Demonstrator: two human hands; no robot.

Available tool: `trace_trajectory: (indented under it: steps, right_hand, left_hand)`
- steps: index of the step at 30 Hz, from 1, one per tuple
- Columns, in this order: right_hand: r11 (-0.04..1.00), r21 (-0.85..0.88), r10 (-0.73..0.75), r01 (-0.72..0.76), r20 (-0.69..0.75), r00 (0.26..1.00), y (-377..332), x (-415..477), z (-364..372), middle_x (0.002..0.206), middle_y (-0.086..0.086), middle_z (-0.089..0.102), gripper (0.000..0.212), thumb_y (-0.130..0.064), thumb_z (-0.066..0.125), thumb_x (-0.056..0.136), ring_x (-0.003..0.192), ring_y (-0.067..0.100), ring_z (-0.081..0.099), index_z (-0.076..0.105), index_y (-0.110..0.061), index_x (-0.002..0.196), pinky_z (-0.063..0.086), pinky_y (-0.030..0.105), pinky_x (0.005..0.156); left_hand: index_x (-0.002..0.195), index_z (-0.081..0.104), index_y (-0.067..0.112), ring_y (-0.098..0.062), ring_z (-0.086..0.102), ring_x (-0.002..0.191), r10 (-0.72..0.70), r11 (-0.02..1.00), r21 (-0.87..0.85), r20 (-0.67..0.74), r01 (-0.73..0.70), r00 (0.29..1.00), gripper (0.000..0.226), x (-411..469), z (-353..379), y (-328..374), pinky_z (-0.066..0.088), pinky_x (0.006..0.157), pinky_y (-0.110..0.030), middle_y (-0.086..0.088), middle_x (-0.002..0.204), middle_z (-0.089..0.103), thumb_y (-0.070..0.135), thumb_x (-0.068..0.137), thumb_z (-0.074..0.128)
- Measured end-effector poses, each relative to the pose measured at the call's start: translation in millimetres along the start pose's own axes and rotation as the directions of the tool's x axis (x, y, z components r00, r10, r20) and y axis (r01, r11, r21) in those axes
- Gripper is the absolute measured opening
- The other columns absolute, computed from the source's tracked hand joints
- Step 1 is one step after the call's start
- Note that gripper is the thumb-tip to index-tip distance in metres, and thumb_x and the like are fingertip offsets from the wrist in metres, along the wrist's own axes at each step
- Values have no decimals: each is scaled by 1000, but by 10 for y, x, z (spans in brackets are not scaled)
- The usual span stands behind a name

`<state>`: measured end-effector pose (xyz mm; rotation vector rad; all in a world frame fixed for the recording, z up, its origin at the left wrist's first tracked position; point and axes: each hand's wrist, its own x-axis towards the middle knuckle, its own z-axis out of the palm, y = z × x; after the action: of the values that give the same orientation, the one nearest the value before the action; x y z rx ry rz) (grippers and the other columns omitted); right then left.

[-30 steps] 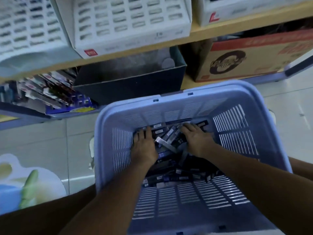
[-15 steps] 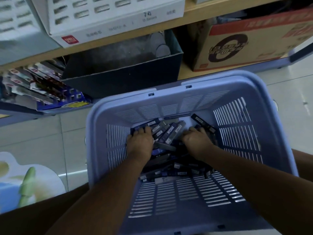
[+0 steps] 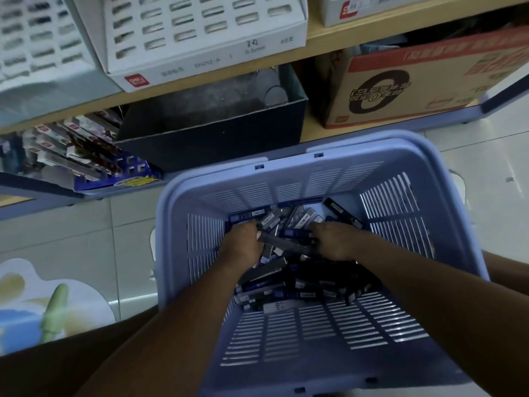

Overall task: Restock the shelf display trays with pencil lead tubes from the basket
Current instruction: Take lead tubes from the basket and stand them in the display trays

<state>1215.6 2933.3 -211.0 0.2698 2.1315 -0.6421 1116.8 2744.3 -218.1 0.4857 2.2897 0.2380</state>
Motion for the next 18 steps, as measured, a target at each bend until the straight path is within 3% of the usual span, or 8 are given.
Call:
trace_trajectory:
  steps: [4,6,8,9,12,15,18]
  right_hand:
    - [974,198,103,-109,39,994,44,-203,-42,125,13,59,41,-37,52,96,111,26,56,55,-9,125,41,27,81]
    - [963,255,97,-90,-14,995,42,-314,-2,103,7,65,35,-48,56,94,96,22,59,64,-15,101,44,27,76]
    - [944,325,88,-63,-62,994,-26,-440,17,76,-4,57,31,-51,56,93,75,14,55,55,-27,74,40,25,63]
    - [927,372,82,-45,-84,993,-77,-487,29,70,-6,53,33,-50,55,94,69,11,53,51,-29,70,38,24,58]
    - [874,484,85,39,-230,969,-213,-570,65,76,2,54,29,-46,52,97,74,23,59,58,-20,86,41,28,59]
    - [937,328,70,120,-512,856,-339,-647,25,101,6,42,32,-41,50,99,81,30,55,55,-13,115,45,33,71]
    - [960,180,-45,215,-658,751,-497,-776,-119,105,4,40,34,-43,53,97,82,28,51,53,-16,116,39,32,68]
  left_hand:
    - [99,60,18,-26,65,82,10,995,-103,56,-4,998,12,-115,-87,31,54,72,-33,-5,93,67,15,89,53]
    - [91,59,18,-26,66,81,7,993,-120,83,3,997,6,-170,-156,52,56,71,-35,-7,91,67,15,87,55]
    - [84,57,17,-27,67,74,0,990,-137,99,14,995,5,-245,-231,77,56,64,-36,-9,86,67,13,85,55]
    - [82,56,16,-28,67,73,0,989,-150,94,14,996,6,-294,-274,94,54,62,-34,-9,82,66,11,85,54]
    - [85,59,14,-26,66,77,-3,973,-231,53,15,999,5,-455,-410,143,52,68,-31,-8,84,68,13,87,55]
    - [87,62,12,-20,63,69,22,940,-342,56,-1,998,6,-601,-547,199,46,61,-27,-9,85,70,16,90,58]
    - [84,60,15,-15,58,62,49,920,-390,62,-21,997,6,-735,-677,282,40,51,-21,-4,76,65,12,89,58]
